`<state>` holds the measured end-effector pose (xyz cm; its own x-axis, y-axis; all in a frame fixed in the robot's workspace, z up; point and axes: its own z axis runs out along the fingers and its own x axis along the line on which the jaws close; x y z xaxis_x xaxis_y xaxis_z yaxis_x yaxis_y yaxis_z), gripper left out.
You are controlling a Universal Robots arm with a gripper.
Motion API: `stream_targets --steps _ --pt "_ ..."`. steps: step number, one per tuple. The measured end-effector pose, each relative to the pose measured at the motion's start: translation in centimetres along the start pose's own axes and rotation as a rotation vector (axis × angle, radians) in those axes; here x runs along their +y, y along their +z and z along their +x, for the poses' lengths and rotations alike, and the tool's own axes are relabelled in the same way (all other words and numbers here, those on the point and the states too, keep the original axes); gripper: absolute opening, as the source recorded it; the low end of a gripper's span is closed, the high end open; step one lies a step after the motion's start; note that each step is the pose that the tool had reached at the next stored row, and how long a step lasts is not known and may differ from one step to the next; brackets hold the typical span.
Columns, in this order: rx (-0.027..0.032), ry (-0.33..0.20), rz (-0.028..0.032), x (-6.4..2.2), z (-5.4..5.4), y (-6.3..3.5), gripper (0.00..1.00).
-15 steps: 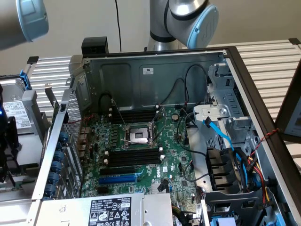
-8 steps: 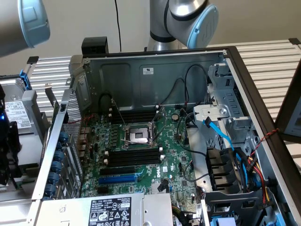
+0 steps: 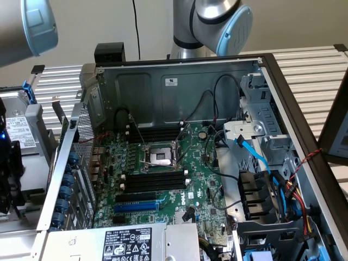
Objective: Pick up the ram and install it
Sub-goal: 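Pick up the ram and move it above insertion slot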
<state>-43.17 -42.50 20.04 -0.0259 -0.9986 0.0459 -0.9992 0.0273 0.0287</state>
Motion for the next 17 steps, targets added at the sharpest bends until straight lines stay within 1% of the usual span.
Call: stream_targets --steps 1,2,12,14,15,17 --pt "0.0000 0.000 0.0000 0.00 0.00 0.00 0.33" --pt "0.0000 0.000 0.0000 0.00 0.00 0.00 0.26" --pt "0.0000 0.000 0.0000 0.08 0.00 0.14 0.26" --pt "0.0002 0.000 -0.0002 0.10 0.00 0.17 0.24" --pt "0.0001 0.000 -0.0001 0.10 0.00 0.20 0.17" --pt "0.0001 0.000 -0.0001 0.11 -0.01 0.24 0.17"
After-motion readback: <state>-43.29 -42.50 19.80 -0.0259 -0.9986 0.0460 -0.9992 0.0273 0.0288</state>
